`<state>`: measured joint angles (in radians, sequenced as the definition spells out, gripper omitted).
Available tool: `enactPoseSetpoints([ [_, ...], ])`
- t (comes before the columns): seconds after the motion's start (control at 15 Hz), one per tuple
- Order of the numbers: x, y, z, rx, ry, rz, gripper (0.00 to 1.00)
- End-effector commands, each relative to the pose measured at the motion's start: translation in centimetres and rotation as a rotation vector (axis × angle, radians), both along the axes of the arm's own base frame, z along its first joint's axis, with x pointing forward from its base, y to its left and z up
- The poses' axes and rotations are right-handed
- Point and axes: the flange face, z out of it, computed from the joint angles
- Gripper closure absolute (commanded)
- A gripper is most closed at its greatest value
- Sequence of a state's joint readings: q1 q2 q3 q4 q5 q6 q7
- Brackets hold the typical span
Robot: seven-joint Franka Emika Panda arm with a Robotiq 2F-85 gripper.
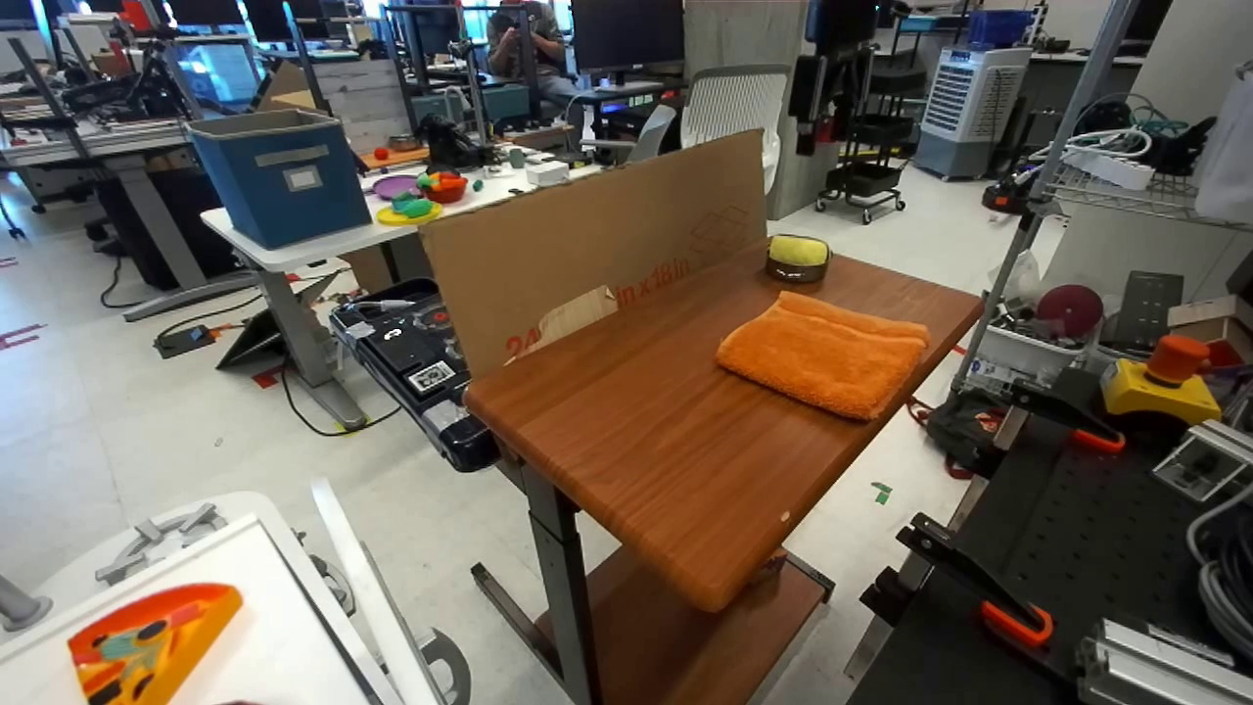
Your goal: Pick up the object from the silver bowl and put it on the table.
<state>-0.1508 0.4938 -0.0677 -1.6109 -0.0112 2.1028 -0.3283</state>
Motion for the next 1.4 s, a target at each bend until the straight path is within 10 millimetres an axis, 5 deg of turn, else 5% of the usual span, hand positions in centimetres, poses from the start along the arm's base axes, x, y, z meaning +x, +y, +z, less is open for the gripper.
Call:
enactPoseSetpoints([
  [0.0, 2.3, -2.2, -2.1, -0.007, 0.004, -0.001, 0.00],
  [0.8, 4.8, -2.7, -13.8, -0.012, 0.144, -0.023, 0.00],
  [0.87, 4.8, -2.6, -14.2, -0.012, 0.160, -0.021, 0.25],
  [1.33, 5.1, -2.7, -12.9, -0.018, 0.190, -0.015, 0.75],
])
